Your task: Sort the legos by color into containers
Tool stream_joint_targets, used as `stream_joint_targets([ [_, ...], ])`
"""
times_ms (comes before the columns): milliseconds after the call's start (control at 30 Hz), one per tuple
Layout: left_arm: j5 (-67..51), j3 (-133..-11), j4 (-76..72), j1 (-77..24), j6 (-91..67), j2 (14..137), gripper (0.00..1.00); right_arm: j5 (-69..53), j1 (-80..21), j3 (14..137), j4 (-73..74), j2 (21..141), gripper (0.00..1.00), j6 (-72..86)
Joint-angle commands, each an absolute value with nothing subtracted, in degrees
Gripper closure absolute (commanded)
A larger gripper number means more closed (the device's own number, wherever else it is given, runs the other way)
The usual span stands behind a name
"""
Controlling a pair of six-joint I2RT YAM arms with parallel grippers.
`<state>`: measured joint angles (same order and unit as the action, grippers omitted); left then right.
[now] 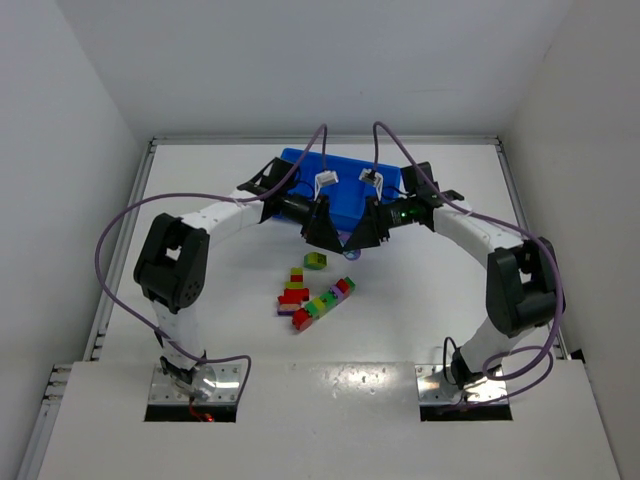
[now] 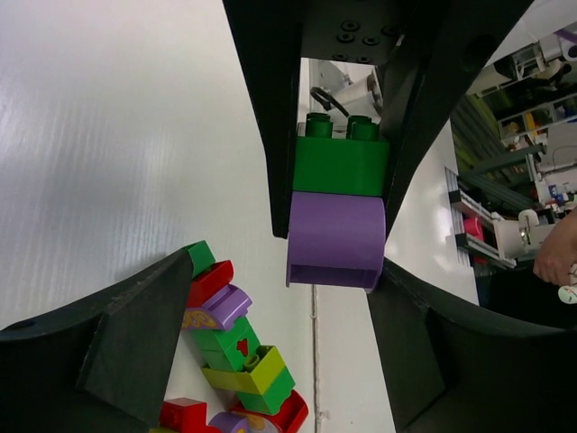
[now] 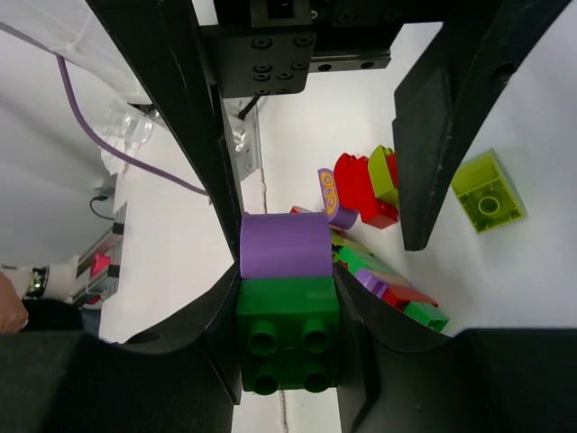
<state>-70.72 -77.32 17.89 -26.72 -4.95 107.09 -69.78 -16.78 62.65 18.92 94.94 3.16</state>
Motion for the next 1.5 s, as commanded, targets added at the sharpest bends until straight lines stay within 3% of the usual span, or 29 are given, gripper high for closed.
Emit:
stream_joint_targets([
  [0,-73.0,-80.1,16.3,-27.4,-3.4,106.9,0.20,-72.8,-17.3,64.4,17.3,95.5,1.00,2.0],
  [367,-74.9,-78.9,16.3,-26.9,-2.9,105.2,0.38,-72.2,-17.3,62.8,21.7,94.4,1.00,-2.7],
  [667,-76.1,-81.2,16.3,-26.9,-3.4,104.7,0.39,-71.7,-17.3,62.2,22.8,94.4,1.00,-4.0],
  [967,-77.2,-81.2,16.3,-26.9,-4.0,105.2,0.49,-71.7,-17.8,63.5,22.3,94.9,1.00,-4.0],
  [1367,-77.2,-81.2,16.3,-27.4,-4.5,106.3,0.44,-71.7,-18.4,65.1,20.7,95.4,1.00,-2.5],
  [1467,-77.2,-81.2,15.7,-27.4,-4.5,106.3,0.51,-71.7,-18.4,65.1,20.7,95.4,1.00,-2.5],
])
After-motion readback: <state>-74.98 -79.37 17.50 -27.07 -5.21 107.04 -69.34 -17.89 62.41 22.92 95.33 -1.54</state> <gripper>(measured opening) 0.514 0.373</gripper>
